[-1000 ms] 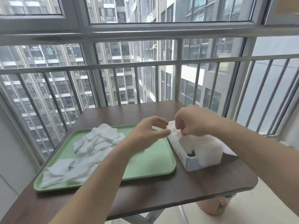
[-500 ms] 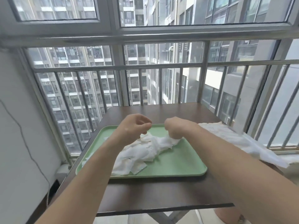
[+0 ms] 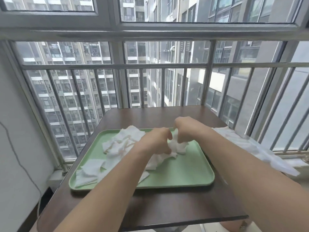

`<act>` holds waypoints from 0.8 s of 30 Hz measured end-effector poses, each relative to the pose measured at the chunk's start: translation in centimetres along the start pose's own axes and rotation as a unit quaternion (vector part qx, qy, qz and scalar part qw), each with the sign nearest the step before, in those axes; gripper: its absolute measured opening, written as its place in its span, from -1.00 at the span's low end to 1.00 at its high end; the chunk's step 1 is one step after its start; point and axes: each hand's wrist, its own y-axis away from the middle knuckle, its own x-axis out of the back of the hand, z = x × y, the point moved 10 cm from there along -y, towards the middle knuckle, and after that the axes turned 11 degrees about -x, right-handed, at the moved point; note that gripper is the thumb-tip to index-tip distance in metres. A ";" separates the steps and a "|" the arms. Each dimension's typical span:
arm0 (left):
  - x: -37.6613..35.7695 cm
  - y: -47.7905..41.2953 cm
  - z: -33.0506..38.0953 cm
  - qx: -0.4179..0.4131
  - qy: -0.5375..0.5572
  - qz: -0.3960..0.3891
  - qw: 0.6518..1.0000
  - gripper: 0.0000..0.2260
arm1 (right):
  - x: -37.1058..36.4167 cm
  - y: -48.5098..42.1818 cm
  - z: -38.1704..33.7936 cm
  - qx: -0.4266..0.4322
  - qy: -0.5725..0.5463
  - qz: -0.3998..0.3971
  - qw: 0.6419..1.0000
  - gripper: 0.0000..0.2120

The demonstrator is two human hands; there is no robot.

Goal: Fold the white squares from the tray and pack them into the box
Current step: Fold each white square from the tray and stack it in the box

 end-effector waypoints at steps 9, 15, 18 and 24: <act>4.1 1.7 -1.4 -0.034 0.141 0.118 0.982 -0.76 | 3.6 1.7 2.1 0.016 -0.129 0.007 0.991 -0.67; 5.8 4.3 -4.0 -0.025 0.454 0.211 0.865 -0.83 | 4.7 4.1 3.1 0.030 -0.359 -0.003 0.933 -0.83; 6.3 5.0 -4.6 -0.025 0.496 0.241 0.834 -0.86 | 4.3 4.9 2.9 0.045 -0.428 -0.022 0.903 -0.83; 6.2 5.2 -2.6 -0.074 0.520 0.206 0.826 -0.76 | 4.0 5.2 2.9 0.060 -0.480 -0.021 0.875 -0.74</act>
